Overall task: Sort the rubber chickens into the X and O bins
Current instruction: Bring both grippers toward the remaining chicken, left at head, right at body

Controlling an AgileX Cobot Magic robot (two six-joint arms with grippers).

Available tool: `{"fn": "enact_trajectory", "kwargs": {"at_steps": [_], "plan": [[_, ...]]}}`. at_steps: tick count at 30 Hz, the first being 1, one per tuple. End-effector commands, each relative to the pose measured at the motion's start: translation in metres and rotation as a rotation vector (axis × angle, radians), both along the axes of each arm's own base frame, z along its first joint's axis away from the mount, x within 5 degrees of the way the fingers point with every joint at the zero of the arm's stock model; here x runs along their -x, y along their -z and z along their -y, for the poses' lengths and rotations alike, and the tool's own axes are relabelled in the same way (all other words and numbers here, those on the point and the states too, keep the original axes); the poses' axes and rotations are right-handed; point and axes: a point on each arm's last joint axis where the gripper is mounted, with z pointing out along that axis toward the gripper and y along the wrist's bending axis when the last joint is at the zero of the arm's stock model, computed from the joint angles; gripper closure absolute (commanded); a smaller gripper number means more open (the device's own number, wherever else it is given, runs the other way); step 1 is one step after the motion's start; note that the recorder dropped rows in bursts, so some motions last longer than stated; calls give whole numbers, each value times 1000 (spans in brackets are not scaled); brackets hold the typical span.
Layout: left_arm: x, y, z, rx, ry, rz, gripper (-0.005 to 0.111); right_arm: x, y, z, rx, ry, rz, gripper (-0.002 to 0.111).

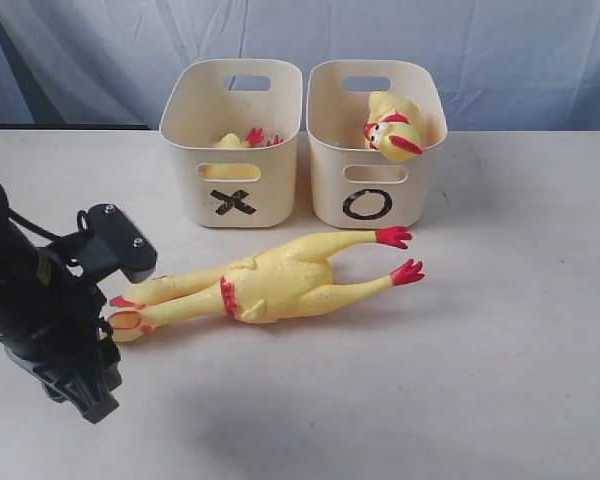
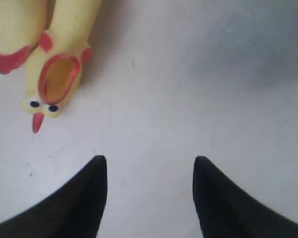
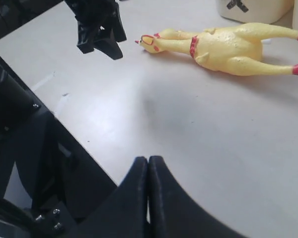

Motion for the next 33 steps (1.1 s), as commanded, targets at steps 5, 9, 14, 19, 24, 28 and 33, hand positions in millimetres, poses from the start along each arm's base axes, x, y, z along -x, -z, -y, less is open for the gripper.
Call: {"fn": "enact_trajectory", "kwargs": {"at_steps": [5,9,14,19,24,28,33], "plan": [[6,-25,-9,23,-70,142,57,-46,-7,-25,61,-89,-46,108],[7,-35,-14,21,-78,202,57,-71,-16,-36,97,-95,-52,108],[8,-44,-17,47,-139,263,57,-102,-28,-49,143,-116,-42,108],[7,-45,-19,62,-214,288,57,-131,-36,-63,185,-162,-54,108],[9,-43,-27,47,-271,305,57,-152,-38,-90,230,-268,-49,108],[11,-42,-34,56,-327,304,57,-163,-32,-114,283,-341,-45,108],[12,-41,-42,105,-449,313,57,-173,-24,-154,350,-443,-6,108]]}}
